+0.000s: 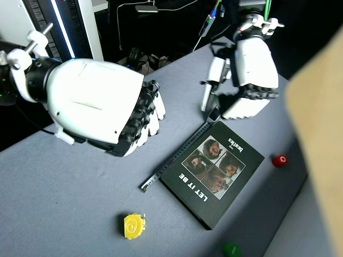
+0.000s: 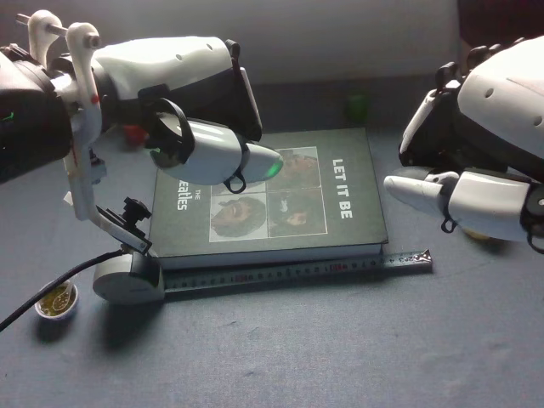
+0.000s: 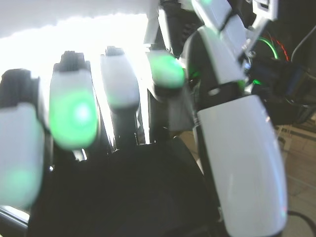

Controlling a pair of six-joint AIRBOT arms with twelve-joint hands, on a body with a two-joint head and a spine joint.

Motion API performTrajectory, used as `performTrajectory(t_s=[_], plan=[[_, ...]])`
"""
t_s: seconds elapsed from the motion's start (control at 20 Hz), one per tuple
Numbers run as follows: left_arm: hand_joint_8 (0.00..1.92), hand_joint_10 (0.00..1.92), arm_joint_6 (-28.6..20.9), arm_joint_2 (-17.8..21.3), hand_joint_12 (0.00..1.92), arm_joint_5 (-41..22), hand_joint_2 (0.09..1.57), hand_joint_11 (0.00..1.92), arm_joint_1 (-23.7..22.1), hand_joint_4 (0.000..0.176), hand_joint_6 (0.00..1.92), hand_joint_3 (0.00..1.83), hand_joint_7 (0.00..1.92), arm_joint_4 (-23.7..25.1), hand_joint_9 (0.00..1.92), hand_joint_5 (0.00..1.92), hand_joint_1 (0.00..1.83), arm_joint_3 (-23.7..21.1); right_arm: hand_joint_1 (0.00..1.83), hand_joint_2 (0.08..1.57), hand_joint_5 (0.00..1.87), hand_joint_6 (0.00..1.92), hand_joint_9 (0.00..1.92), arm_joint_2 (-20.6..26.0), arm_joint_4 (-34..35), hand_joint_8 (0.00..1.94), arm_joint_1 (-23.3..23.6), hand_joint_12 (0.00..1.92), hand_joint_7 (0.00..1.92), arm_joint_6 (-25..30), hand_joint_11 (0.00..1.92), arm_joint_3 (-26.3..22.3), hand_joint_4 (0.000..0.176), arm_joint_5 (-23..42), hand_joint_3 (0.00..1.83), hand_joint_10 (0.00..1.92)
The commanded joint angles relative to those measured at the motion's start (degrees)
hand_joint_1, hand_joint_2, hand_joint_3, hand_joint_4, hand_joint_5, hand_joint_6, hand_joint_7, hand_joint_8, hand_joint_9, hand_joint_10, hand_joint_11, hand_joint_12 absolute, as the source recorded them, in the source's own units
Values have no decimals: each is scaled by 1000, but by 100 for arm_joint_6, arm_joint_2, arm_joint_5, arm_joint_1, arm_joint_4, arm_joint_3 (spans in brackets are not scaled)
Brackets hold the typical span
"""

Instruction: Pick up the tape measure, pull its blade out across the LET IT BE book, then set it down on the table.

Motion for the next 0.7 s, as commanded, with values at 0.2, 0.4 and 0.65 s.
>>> performTrajectory(t_s=[0.2, 0.4, 0.65], plan=[[1921, 1921, -8, 3, 1921, -241, 1257, 1514, -101, 4, 1921, 1, 1456, 106, 1510, 1357, 780, -24, 602, 1369, 1241, 1921, 1623, 33, -175, 1941, 48, 1921, 1432, -63, 1837, -14, 176, -551, 9, 1921], [1921, 1921, -8, -7, 1921, -275, 1260, 1512, -158, 11, 1921, 2, 1454, 109, 1508, 1347, 787, -2, 608, 1376, 1233, 1921, 1624, 28, -167, 1941, 72, 1921, 1431, -91, 1846, -14, 176, -468, 7, 1921], [1921, 1921, -8, -10, 1921, -208, 1260, 1512, -158, 17, 1921, 1, 1462, 121, 1505, 1346, 795, -17, 621, 1384, 1227, 1921, 1627, 28, -66, 1941, 70, 1921, 1432, -169, 1854, -14, 176, -452, 6, 1921]])
